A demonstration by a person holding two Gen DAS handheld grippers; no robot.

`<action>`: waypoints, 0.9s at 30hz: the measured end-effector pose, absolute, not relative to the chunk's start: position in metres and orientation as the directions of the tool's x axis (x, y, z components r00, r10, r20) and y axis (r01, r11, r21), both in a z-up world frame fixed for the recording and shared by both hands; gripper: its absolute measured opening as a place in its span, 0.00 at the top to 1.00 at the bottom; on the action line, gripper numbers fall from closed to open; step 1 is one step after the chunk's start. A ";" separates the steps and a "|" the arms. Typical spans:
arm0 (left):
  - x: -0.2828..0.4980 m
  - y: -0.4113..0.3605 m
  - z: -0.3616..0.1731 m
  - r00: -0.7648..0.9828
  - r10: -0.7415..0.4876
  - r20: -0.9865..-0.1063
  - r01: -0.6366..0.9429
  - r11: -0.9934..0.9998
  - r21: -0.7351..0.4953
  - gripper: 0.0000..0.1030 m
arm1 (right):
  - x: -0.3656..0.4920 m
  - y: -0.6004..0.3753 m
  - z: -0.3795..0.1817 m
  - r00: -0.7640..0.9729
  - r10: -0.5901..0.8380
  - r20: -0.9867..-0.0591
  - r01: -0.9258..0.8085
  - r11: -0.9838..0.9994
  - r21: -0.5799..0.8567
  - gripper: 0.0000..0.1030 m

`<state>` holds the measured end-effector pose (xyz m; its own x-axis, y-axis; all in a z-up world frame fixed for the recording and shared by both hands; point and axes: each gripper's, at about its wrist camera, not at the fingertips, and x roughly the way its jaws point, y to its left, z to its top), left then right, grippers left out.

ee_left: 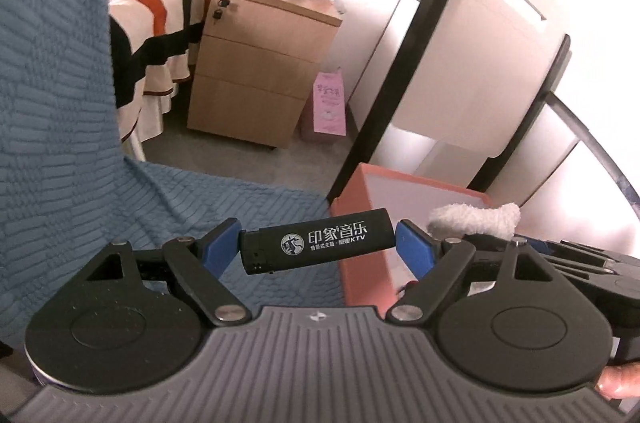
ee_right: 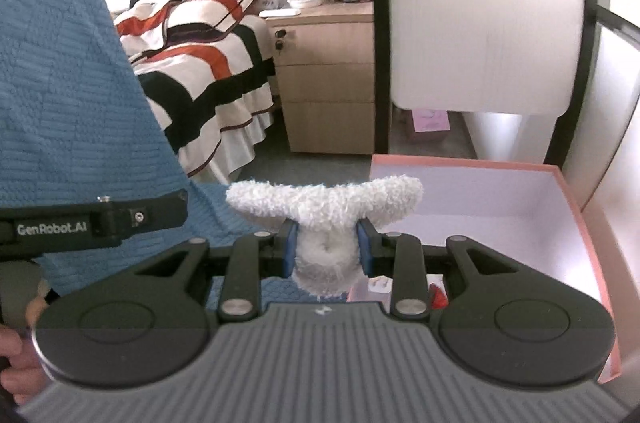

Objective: Organize rigid objects
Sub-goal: 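Carry the plush toy with the right tool while the left tool carries the USB stick over the box, then open the right tool dropping the plush toy while the left tool releases the USB stick into the box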

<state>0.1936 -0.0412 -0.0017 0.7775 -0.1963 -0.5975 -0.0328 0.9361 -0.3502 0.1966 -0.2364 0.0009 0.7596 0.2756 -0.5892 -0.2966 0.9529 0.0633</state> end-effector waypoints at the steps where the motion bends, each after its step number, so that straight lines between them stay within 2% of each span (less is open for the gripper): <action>1: 0.195 -0.045 0.002 0.779 -0.201 -0.594 -0.027 0.935 -0.352 0.16 | 0.196 -0.240 0.004 0.762 0.276 -0.585 -0.294 0.953 0.066 0.68; 14: 0.219 -0.125 0.047 0.794 -0.267 -0.546 0.063 0.930 -0.363 0.16 | 0.202 -0.301 0.040 0.799 0.259 -0.543 -0.256 0.963 0.084 0.68; 27: 0.252 -0.203 0.002 0.721 -0.309 -0.620 0.092 0.930 -0.356 0.16 | 0.214 -0.371 -0.007 0.759 0.187 -0.624 -0.153 0.982 0.109 0.68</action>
